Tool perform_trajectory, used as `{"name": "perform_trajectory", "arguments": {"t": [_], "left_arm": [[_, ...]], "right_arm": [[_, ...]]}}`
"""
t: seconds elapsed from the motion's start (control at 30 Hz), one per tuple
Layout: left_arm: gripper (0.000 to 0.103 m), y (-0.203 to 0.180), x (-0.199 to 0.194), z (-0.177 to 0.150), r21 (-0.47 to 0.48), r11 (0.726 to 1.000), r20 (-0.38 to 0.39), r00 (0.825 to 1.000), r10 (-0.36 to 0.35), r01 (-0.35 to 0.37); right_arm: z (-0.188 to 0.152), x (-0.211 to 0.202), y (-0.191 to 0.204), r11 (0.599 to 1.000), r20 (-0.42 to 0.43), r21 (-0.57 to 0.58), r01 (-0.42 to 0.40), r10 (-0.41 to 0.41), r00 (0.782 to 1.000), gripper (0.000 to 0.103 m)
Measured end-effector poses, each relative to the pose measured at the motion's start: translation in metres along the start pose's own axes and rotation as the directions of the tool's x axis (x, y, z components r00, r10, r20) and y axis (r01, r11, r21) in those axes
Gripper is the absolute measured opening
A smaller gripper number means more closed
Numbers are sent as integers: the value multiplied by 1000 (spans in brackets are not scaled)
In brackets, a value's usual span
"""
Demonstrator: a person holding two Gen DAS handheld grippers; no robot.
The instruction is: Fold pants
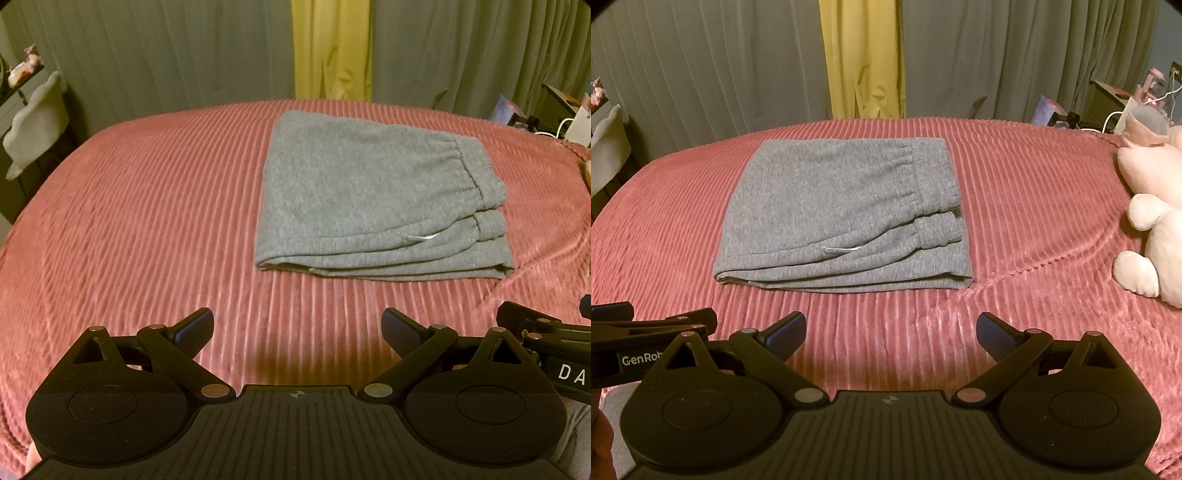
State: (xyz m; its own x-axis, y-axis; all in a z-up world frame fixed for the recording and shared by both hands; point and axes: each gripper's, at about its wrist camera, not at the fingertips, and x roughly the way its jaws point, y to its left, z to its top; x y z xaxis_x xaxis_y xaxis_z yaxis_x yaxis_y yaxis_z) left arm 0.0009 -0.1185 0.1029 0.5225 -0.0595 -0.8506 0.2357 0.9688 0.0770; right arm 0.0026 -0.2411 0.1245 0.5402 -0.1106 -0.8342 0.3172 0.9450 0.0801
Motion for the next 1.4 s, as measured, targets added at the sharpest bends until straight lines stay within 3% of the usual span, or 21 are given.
{"name": "perform_trajectory", "arguments": {"t": [0.7, 0.87, 1.4], "left_arm": [[100, -4, 2, -2, 7, 1000, 0, 1000, 16, -16], [100, -4, 3, 0, -4, 1000, -10, 1000, -10, 10], [100, -5, 8, -3, 5, 1000, 3, 1000, 31, -31]], "right_arm": [[-1, -1, -5, 1000, 10, -6, -2, 2, 1000, 99], [-1, 1, -7, 1000, 3, -4, -3, 3, 1000, 99], [1, 5, -5, 1000, 4, -5, 8, -8, 1000, 99]]}}
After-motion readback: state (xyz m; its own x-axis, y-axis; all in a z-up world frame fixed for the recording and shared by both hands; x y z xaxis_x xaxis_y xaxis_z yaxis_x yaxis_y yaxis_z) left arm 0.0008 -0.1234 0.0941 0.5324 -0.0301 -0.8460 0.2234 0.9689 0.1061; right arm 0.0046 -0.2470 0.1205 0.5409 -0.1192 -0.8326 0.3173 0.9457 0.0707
